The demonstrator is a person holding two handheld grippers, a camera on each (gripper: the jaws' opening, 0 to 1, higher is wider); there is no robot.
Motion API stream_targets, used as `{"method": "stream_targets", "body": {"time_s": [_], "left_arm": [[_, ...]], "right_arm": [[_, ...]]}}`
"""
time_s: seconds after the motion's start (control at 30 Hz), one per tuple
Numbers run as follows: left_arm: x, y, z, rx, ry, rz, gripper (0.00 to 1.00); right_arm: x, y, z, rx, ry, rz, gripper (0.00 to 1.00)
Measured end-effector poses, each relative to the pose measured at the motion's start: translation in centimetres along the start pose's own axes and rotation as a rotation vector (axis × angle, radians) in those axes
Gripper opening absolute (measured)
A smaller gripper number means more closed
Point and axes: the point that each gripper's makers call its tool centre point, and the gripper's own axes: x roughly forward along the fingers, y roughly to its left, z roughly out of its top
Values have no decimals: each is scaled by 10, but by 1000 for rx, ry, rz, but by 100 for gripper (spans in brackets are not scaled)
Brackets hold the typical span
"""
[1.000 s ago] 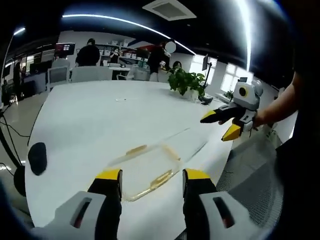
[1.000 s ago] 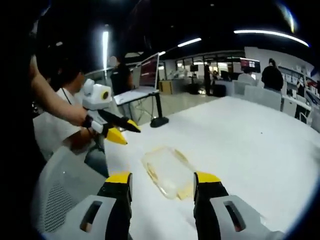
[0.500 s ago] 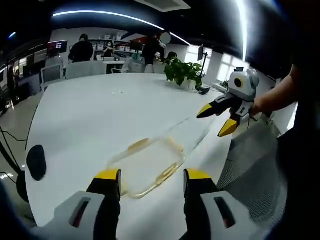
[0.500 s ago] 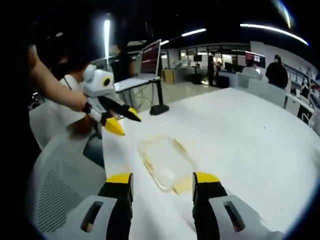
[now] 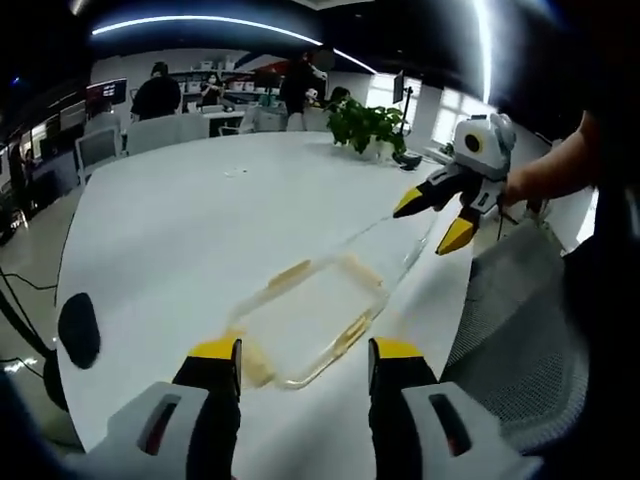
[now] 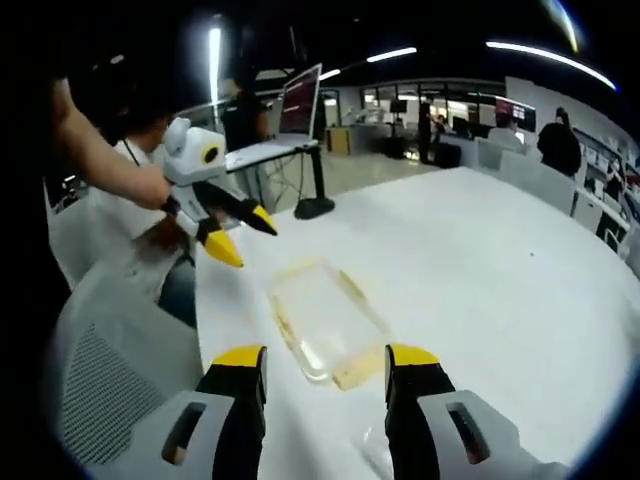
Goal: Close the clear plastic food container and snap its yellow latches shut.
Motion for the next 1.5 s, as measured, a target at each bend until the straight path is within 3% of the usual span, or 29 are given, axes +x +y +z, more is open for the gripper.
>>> {"method": "stream_targets", "body": {"time_s": [0.7,1.2,1.33,1.5], "left_arm": [[9,18,-11,45,79,-18,53],[21,24,-12,149,128,-58,56],[24,27,-15,154,147,-66,56],[25,31,-20,152,168,-78,58]], "right_arm": [[14,-19,-10,14,55,0,46],[25,-24,-21,-65,129,33,45],[27,-25,-23,-103,138,41,41],[30,-26,-24,-106,156,56,44]]}}
